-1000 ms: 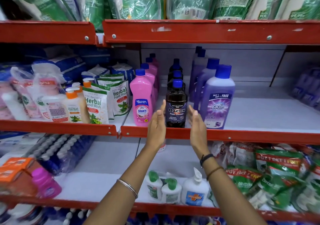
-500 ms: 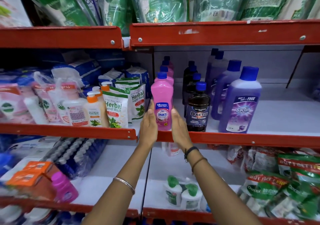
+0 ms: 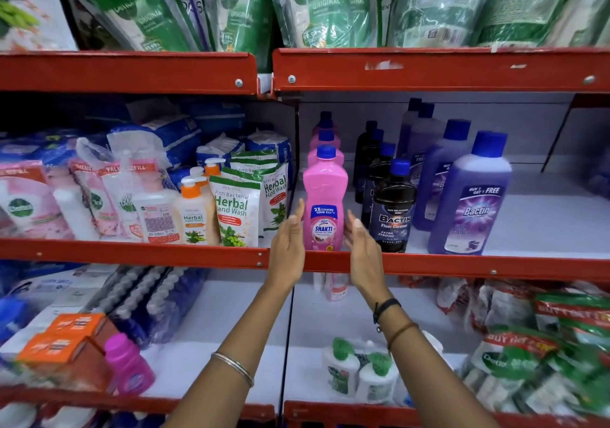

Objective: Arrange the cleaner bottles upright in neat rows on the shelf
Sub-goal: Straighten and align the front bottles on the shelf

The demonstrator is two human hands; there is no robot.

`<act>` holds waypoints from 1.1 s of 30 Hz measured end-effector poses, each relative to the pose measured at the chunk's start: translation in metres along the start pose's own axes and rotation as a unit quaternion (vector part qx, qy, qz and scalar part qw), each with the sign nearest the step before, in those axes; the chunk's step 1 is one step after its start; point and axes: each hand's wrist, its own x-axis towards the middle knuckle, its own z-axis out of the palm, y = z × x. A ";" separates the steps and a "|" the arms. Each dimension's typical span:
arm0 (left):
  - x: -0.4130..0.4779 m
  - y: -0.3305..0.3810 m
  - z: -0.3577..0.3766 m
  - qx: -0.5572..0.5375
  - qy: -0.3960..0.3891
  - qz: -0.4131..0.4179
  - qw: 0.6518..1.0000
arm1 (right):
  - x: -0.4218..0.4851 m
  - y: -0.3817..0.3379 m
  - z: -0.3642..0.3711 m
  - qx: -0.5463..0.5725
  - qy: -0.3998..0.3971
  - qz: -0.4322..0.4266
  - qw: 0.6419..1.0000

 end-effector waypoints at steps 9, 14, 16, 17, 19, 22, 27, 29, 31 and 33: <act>-0.006 -0.003 0.005 0.003 -0.020 -0.029 0.999 | -0.004 -0.006 0.004 0.010 0.008 -0.004 1.000; -0.006 -0.007 0.008 -0.016 -0.007 -0.011 1.000 | -0.008 -0.011 0.001 0.000 -0.006 -0.012 1.000; -0.012 -0.010 0.015 -0.019 0.047 0.025 0.998 | -0.016 -0.009 -0.004 -0.009 0.021 -0.047 0.999; -0.018 -0.010 0.019 -0.022 0.080 0.050 0.995 | -0.020 -0.006 -0.007 -0.022 0.055 -0.076 0.995; -0.030 -0.006 0.032 -0.030 0.111 0.114 0.987 | -0.026 -0.004 -0.021 -0.020 0.143 -0.145 0.979; -0.036 0.006 0.058 -0.025 0.030 0.132 0.990 | -0.021 -0.005 -0.050 0.005 0.229 -0.180 0.957; -0.021 0.021 0.095 -0.086 -0.079 -0.027 0.993 | 0.005 0.013 -0.088 0.059 0.143 -0.023 0.988; -0.015 0.023 0.100 -0.091 -0.091 -0.058 0.990 | 0.011 0.017 -0.093 0.060 0.088 0.018 0.994; -0.013 0.024 0.105 -0.084 -0.091 -0.054 0.991 | 0.013 0.019 -0.098 0.054 0.057 0.029 0.996; -0.013 0.023 0.109 -0.076 -0.089 -0.048 0.992 | 0.014 0.018 -0.101 0.055 0.048 0.025 0.997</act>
